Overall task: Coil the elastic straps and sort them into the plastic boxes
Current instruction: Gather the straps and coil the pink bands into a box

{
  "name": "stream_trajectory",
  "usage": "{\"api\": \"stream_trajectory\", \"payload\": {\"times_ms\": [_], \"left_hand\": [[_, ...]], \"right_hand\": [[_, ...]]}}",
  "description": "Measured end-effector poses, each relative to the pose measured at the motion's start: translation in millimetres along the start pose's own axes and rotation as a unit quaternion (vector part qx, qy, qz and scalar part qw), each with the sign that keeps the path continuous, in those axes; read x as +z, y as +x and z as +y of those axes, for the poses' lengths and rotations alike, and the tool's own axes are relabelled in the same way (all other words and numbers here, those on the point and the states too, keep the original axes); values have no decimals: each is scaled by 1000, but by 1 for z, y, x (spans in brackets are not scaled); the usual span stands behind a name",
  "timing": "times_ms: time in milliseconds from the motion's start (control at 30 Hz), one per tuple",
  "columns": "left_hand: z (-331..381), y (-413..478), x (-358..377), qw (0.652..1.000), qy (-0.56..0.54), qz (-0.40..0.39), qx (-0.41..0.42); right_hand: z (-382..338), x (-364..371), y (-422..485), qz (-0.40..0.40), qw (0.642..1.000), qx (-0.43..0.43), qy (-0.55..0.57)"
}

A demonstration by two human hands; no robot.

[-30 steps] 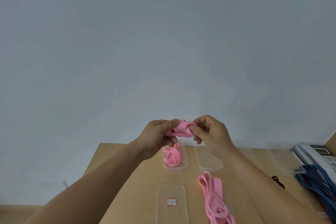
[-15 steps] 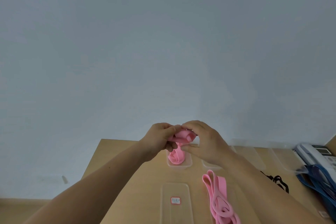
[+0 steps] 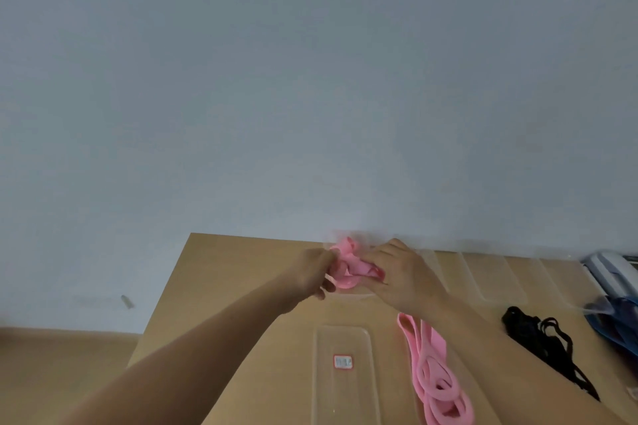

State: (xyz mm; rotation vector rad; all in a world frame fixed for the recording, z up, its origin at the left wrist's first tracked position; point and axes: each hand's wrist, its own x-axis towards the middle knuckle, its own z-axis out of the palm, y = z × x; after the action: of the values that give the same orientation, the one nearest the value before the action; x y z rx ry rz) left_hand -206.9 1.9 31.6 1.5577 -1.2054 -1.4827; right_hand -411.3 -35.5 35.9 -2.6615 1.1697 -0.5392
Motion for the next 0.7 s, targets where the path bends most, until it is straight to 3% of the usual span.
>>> {"api": "stream_trajectory", "payload": {"times_ms": [100, 233, 333, 400, 700], "left_hand": [[-22, 27, 4, 978, 200, 63, 15], [-44, 52, 14, 933, 359, 36, 9], [-54, 63, 22, 918, 397, 11, 3], [-58, 67, 26, 911, 411, 16, 5], [-64, 75, 35, 882, 464, 52, 66]], "right_hand": [[26, 13, 10, -33, 999, -9, 38], [56, 40, 25, -118, 991, -10, 68], [71, 64, 36, -234, 971, -3, 41], [74, 71, 43, -268, 962, 1, 49], [77, 91, 51, -255, 963, -75, -43]]}}
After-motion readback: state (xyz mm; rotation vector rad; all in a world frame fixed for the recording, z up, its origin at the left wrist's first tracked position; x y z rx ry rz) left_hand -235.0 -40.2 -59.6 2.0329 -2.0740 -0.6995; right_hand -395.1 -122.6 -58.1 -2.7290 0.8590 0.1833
